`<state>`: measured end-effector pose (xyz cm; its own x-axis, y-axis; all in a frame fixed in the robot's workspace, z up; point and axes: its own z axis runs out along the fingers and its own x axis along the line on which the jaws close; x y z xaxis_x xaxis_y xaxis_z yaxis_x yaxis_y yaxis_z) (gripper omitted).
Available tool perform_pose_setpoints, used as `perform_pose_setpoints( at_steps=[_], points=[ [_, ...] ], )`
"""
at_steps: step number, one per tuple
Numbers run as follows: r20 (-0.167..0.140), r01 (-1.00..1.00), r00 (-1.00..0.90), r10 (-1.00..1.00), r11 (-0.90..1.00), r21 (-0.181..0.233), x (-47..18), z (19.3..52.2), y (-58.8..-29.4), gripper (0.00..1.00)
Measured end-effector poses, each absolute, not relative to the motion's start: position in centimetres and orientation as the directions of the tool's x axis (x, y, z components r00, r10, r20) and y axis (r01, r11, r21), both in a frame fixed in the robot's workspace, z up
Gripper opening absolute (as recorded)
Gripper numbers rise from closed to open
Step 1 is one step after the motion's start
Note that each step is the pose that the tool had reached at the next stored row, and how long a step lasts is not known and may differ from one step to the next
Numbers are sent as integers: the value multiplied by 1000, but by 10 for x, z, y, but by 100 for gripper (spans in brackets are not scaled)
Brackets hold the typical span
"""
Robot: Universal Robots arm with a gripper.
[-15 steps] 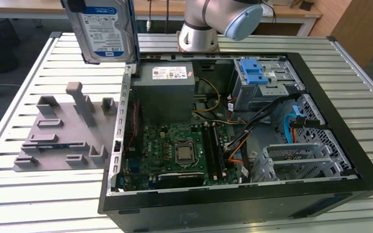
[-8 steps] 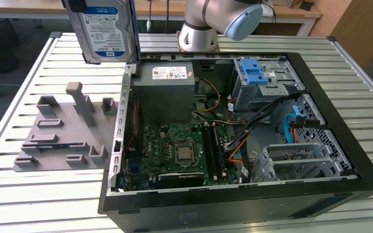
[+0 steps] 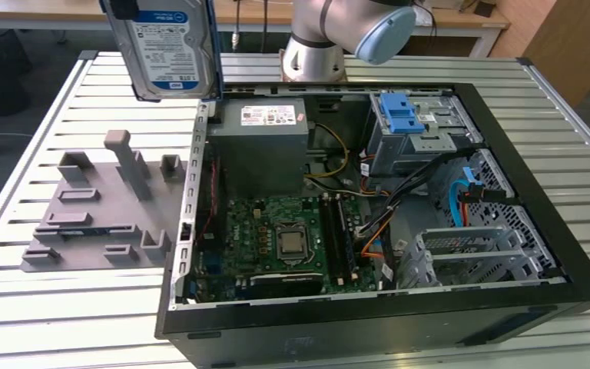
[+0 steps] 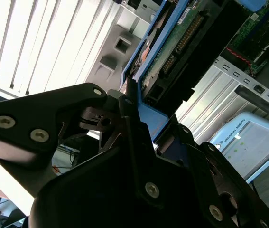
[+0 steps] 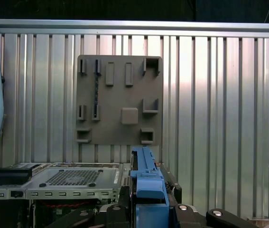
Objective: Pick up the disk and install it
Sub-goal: 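Pick up the disk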
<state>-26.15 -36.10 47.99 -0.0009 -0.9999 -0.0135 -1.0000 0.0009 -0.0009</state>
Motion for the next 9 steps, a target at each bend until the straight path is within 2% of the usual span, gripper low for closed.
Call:
perform_pose_setpoints(
  at_steps=[9],
  points=[
    [-13,-1000,-1,-1000,1,-1,-260,480,-361,36]
  ],
)
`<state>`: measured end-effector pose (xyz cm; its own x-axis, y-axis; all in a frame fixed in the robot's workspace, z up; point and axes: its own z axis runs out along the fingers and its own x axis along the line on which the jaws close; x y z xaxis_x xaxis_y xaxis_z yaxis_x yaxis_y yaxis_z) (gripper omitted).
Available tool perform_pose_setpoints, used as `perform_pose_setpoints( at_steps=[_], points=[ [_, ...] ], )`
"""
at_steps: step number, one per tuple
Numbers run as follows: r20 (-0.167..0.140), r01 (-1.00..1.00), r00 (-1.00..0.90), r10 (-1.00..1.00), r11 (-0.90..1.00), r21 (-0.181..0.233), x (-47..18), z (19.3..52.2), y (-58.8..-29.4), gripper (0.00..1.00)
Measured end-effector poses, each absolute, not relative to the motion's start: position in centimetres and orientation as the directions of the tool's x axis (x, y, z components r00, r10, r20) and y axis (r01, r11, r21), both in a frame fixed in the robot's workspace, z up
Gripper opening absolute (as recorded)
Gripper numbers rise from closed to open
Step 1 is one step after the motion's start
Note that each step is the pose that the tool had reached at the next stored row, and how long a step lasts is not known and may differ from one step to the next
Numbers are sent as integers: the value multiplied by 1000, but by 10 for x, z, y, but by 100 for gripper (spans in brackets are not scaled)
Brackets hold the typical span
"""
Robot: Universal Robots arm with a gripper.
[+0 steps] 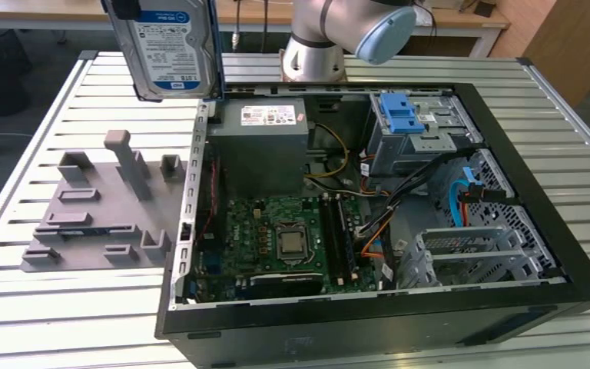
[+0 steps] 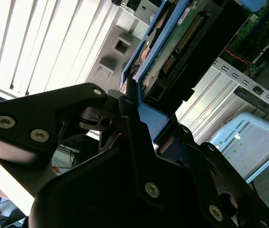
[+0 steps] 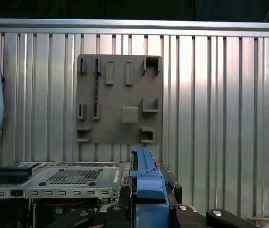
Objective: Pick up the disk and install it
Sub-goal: 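Pick up the disk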
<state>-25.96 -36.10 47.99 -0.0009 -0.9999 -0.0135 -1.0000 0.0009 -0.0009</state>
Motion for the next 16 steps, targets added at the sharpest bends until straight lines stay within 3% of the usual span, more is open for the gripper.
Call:
perform_pose_setpoints(
  at_steps=[16],
  points=[
    [-14,-1000,-1,-1000,1,-1,-255,480,-369,36]
  ],
)
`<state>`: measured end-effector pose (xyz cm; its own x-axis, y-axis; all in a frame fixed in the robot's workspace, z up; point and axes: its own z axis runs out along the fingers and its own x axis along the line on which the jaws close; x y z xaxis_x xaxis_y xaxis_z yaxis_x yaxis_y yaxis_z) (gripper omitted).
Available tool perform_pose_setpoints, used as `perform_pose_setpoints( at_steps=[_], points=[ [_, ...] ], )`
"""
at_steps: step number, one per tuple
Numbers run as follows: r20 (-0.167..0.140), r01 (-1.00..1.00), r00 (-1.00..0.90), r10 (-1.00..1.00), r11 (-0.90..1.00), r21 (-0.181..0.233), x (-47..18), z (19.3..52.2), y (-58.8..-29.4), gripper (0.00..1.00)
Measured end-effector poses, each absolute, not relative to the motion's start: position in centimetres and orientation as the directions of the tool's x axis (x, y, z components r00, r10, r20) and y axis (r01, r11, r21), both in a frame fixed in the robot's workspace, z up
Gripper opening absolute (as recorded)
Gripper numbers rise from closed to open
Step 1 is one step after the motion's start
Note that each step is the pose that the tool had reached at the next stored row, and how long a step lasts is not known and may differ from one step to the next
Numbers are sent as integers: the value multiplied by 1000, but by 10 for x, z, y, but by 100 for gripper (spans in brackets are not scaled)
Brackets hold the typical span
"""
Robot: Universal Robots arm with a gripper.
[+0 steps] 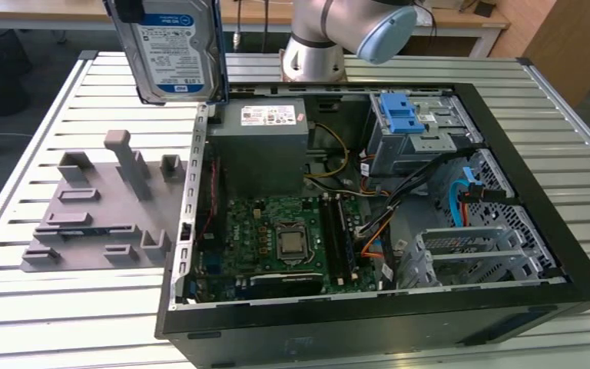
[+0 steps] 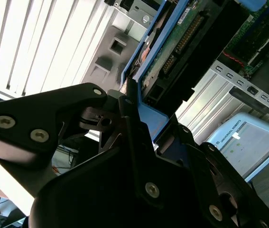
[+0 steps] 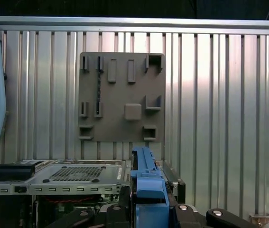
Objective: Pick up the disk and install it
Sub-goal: 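Pick up the disk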
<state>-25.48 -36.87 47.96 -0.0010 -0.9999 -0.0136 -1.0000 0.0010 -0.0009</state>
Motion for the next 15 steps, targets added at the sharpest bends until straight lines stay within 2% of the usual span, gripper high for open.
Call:
perform_pose_setpoints(
  at_steps=[6,15],
  points=[
    [-14,-1000,-1,-1000,1,-1,-255,478,-382,36],
    [-13,-1000,-1,-1000,1,-1,-233,477,-384,36]
  ],
)
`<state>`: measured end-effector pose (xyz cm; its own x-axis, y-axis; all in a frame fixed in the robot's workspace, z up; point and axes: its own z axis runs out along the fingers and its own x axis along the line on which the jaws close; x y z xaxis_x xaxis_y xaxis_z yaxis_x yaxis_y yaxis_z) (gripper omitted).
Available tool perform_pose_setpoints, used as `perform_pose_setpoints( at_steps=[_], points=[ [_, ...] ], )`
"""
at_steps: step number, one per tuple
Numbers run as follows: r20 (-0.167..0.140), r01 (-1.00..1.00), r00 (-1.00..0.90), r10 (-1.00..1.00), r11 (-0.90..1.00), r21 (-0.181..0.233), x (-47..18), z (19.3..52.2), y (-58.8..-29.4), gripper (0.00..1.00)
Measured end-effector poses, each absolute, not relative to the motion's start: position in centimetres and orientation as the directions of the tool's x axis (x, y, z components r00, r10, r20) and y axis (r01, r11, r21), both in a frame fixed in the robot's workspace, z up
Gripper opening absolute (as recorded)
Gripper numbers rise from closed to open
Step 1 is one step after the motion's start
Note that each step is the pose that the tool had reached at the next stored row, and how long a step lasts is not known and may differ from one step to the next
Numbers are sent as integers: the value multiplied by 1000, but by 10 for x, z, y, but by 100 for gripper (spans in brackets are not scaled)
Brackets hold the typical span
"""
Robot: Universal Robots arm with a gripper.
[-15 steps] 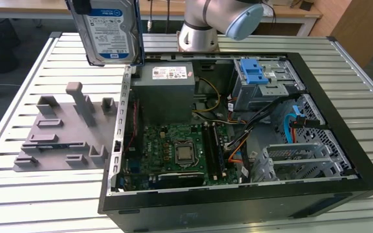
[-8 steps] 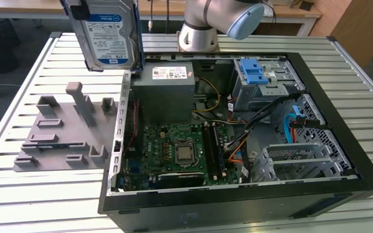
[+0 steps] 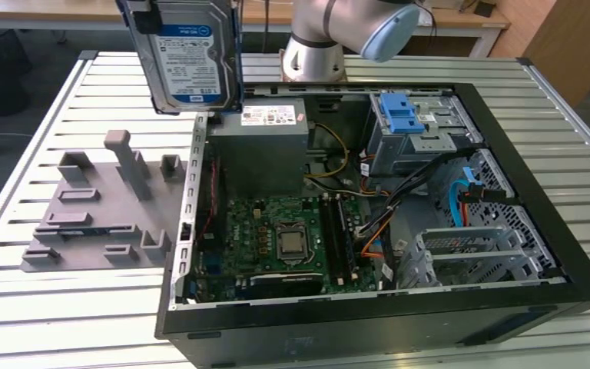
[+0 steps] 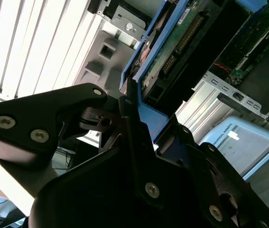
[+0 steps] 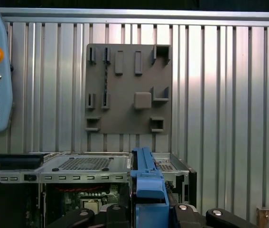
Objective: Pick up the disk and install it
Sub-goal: 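Pick up the disk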
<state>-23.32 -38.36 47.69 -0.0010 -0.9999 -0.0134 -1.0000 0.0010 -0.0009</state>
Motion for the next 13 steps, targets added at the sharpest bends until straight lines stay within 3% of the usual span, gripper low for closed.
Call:
perform_pose_setpoints(
  at_steps=[13],
  points=[
    [-13,-1000,-1,-1000,1,-1,-231,477,-384,36]
  ],
)
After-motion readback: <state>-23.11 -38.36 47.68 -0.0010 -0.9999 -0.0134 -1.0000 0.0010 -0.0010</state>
